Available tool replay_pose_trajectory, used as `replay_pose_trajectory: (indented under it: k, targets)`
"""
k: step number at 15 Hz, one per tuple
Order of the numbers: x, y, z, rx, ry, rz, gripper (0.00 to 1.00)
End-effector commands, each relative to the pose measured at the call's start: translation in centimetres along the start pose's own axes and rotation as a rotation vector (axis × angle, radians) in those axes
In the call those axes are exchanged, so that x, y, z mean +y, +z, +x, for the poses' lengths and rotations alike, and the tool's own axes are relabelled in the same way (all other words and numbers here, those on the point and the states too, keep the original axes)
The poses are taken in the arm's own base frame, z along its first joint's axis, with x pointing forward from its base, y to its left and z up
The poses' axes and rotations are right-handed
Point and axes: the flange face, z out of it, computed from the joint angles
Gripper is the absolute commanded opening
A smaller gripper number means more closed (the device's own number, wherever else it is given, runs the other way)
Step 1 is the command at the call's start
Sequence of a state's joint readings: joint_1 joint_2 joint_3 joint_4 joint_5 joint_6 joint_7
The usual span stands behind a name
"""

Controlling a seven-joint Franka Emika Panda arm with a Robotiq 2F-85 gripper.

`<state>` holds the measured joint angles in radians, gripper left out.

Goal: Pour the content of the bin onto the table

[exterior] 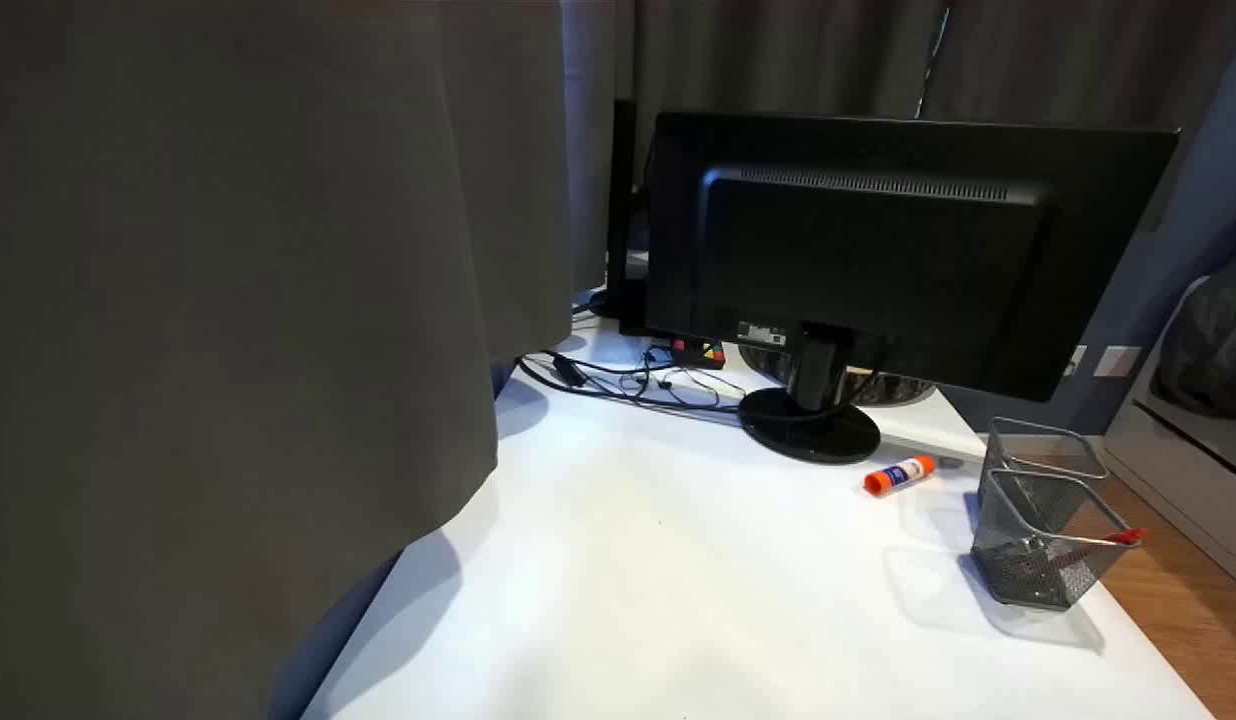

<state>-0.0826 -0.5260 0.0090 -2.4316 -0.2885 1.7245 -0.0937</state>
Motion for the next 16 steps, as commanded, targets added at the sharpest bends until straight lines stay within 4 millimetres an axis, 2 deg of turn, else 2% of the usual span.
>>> replay_pose_trajectory:
  k: [1, 5, 7, 8, 11, 13, 14, 16]
  targets:
    - [0.0, 0.0, 0.0, 0.000, 0.000, 0.000, 1.00]
    - [0.0, 0.0, 0.0, 0.000, 0.000, 0.000, 1.00]
    - [-1.7, 0.1, 3.2, 0.130, -0.094, -0.029, 1.00]
    - [-3.5, 0.4, 5.6, 0.173, -0.127, -0.010, 1.00]
    - [-9.3, 0.8, 10.6, 0.325, -0.245, 0.034, 1.00]
    - [-13.2, 2.9, 13.4, 0.379, -0.335, 0.083, 1.00]
    - [-13.6, 5.4, 14.8, 0.395, -0.380, 0.104, 1.00]
    - [-13.8, 9.0, 16.1, 0.408, -0.484, 0.129, 1.00]
